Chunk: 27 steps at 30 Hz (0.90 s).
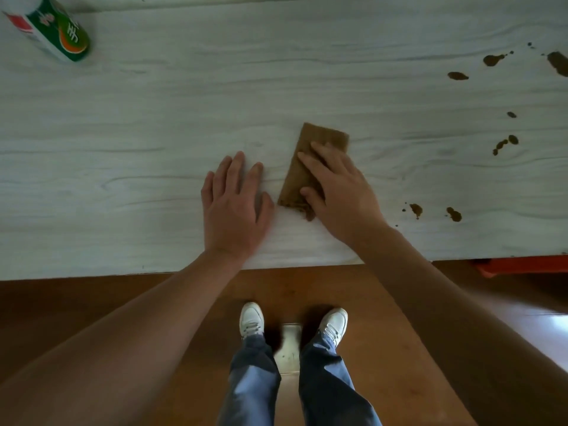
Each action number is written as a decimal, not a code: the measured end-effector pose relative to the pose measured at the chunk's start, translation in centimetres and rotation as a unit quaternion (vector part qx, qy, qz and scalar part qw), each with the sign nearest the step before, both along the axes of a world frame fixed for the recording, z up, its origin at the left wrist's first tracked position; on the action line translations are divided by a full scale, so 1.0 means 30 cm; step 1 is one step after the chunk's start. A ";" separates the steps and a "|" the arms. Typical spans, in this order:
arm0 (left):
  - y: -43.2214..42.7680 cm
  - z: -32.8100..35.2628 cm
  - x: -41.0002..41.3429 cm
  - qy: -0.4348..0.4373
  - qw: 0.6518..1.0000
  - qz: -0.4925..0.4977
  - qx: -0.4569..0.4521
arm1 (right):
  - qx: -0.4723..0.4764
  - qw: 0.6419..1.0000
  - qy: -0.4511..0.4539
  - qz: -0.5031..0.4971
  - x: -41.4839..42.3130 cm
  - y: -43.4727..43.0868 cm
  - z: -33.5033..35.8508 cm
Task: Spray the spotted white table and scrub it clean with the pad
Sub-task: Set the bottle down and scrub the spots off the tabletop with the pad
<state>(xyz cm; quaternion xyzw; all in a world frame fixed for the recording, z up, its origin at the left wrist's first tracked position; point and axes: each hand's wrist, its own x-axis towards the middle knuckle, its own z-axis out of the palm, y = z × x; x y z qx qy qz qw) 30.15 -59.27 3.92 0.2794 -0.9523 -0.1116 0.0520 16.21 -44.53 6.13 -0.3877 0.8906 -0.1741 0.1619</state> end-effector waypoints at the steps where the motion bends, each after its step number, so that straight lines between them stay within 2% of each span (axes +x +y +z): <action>1: 0.002 -0.001 0.002 0.001 1.000 -0.002 0.005 | -0.001 0.999 0.000 -0.038 -0.013 0.018 0.001; 5: -0.004 -0.007 0.013 0.013 1.000 -0.010 0.018 | 0.012 0.992 0.011 -0.128 0.047 0.102 0.003; 9: -0.011 0.004 0.018 0.026 0.998 -0.010 0.053 | 0.027 0.991 0.005 -0.128 0.228 0.159 0.021; 12: -0.074 0.030 0.036 0.043 0.995 -0.051 0.070 | 0.017 0.993 -0.007 -0.117 0.328 0.135 0.025; 15: -0.218 0.055 0.084 0.055 0.995 -0.076 0.030 | 0.001 0.996 -0.007 -0.085 0.379 0.009 0.026; 21: -0.432 0.019 0.200 0.028 0.999 -0.030 0.011 | -0.040 0.998 -0.010 0.053 0.503 -0.302 0.008; 27: -0.427 0.015 0.200 0.020 0.999 -0.036 0.005 | -0.046 0.995 0.009 0.093 0.362 -0.235 -0.023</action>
